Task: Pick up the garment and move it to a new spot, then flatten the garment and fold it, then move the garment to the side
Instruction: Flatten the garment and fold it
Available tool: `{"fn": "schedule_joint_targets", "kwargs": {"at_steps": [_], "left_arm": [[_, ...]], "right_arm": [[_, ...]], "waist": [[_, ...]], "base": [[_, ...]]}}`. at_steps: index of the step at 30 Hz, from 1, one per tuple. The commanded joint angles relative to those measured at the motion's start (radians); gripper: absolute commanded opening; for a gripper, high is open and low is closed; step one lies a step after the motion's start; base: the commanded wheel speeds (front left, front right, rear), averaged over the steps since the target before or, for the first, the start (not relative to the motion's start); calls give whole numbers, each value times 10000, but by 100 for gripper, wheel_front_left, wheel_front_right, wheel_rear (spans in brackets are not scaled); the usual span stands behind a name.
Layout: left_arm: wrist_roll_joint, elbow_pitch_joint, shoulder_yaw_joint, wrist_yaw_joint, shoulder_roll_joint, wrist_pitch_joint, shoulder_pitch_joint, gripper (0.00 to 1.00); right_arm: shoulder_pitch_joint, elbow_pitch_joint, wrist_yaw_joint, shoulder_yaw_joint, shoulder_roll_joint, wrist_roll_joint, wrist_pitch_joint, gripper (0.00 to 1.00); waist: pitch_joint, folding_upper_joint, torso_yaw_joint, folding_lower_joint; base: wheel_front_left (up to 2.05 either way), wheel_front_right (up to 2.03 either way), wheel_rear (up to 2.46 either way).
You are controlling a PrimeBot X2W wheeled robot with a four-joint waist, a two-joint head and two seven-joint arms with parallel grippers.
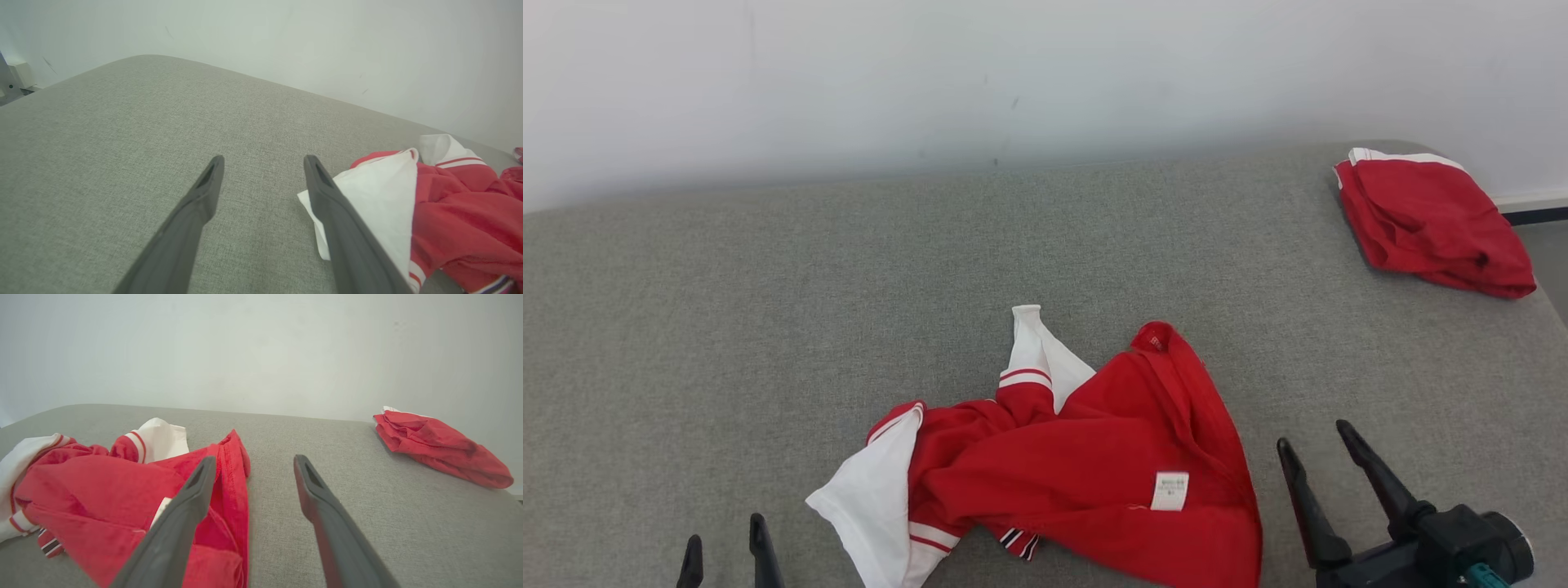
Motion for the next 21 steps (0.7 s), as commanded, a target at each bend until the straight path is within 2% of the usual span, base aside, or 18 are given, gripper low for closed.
{"fn": "schedule_joint_targets", "kwargs": {"at_steps": [1,4,15,21], "left_arm": [[69,23,27,-66,7,-31,-100,100],[93,42,24,-55,7,-31,-52,100],[135,55,-59,-103,7,-31,-30,100],[116,43,-17,-55,7,-31,49,100]], "right_arm": [[78,-103,-26,-99,76,-65,-1,100],[173,-60,-26,-275,146,-65,-1,100],[441,1658,-26,289,503,487,-3,100],[-501,2258,-26,586,687,470,-3,100]], "waist": [[-8,0,11,1],[-48,0,41,1],[-109,0,256,1],[-77,0,197,1]], "base": [[0,0,0],[0,0,0],[0,0,0],[0,0,0]]}}
